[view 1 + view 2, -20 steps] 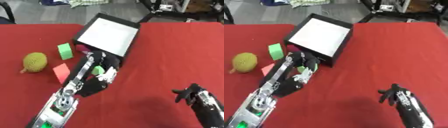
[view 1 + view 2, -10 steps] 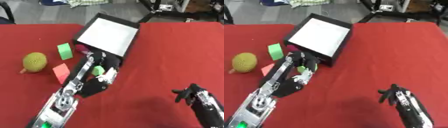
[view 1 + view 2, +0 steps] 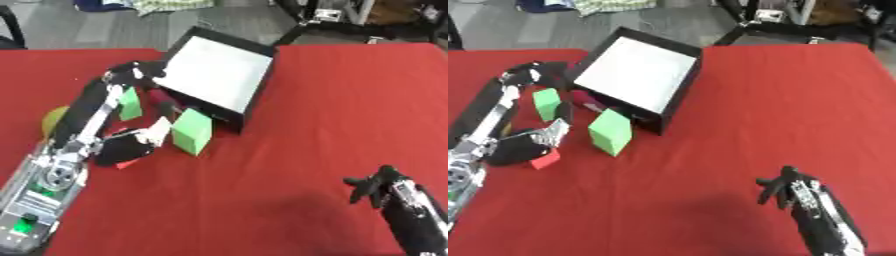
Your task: Pick up objects on the table and place them in the box.
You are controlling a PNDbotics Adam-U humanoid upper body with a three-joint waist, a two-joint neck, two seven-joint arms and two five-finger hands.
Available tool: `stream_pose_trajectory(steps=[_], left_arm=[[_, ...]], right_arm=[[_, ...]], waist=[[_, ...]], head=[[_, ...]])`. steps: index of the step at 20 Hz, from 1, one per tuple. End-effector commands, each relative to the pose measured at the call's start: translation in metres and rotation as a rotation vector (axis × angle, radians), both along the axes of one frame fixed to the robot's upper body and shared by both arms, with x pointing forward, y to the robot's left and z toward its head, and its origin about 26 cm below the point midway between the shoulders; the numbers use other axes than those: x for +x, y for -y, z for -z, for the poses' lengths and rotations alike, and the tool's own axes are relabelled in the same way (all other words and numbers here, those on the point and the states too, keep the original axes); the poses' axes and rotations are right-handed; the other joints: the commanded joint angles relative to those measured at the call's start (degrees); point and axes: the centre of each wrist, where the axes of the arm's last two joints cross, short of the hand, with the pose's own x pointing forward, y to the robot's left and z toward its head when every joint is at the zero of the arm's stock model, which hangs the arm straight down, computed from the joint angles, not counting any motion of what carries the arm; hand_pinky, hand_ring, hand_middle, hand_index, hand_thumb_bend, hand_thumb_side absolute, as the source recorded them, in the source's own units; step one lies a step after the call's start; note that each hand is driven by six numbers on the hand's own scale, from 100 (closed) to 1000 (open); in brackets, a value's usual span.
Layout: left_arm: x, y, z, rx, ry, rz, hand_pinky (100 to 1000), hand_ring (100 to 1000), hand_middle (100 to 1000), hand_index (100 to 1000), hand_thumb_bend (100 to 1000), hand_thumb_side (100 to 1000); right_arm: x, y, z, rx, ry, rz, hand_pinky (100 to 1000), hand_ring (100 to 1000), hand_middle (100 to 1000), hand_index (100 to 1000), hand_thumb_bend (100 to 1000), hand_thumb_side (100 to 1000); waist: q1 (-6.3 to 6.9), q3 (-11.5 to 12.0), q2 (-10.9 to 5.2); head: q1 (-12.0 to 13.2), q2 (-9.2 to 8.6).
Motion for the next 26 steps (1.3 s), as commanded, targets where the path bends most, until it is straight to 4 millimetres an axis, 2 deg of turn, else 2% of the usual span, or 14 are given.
stream_pose_trajectory(steps=[1,6,8,13,19,26], left_arm=[[-0.003,-0.029,-0.022,0.233,-0.036,-0.161,822,738,781,942,100,552],[-0.004,-0.042,-0.031,0.362,-0.221,-0.385,834,741,789,947,100,556],[0.002,-0.047,-0.031,0.382,-0.283,-0.470,832,738,786,946,100,553],[0.027,-0.061,-0.017,0.404,-0.384,-0.605,833,736,788,944,100,541],[0.057,-0.084,-0.004,0.361,-0.425,-0.723,817,713,768,931,100,503],[0.071,-0.102,0.015,0.355,-0.461,-0.785,821,717,772,930,100,471]], right_arm=[[0.001,0.003,-0.004,-0.010,0.016,0.009,809,444,220,453,100,766],[0.001,0.004,-0.005,-0.016,0.018,0.007,811,447,221,455,100,740],[0.001,0.005,-0.005,-0.017,0.019,0.008,812,447,221,456,100,744],[0.000,0.006,-0.005,-0.017,0.016,0.011,814,448,221,457,100,748],[0.000,0.006,-0.004,-0.020,0.013,0.017,815,450,222,459,100,758],[-0.001,0.007,-0.004,-0.024,0.009,0.020,816,451,222,460,100,761]], waist=[[0.90,-0.22,-1.49],[1.07,-0.77,-1.89],[1.10,-0.98,-1.89],[1.11,-1.40,-2.09],[1.06,-1.62,-2.15],[1.03,-1.78,-2.19]], head=[[-0.19,-0.11],[-0.36,-0.11],[-0.32,-0.11],[-0.33,-0.11],[-0.39,-0.11],[-0.53,-0.11]])
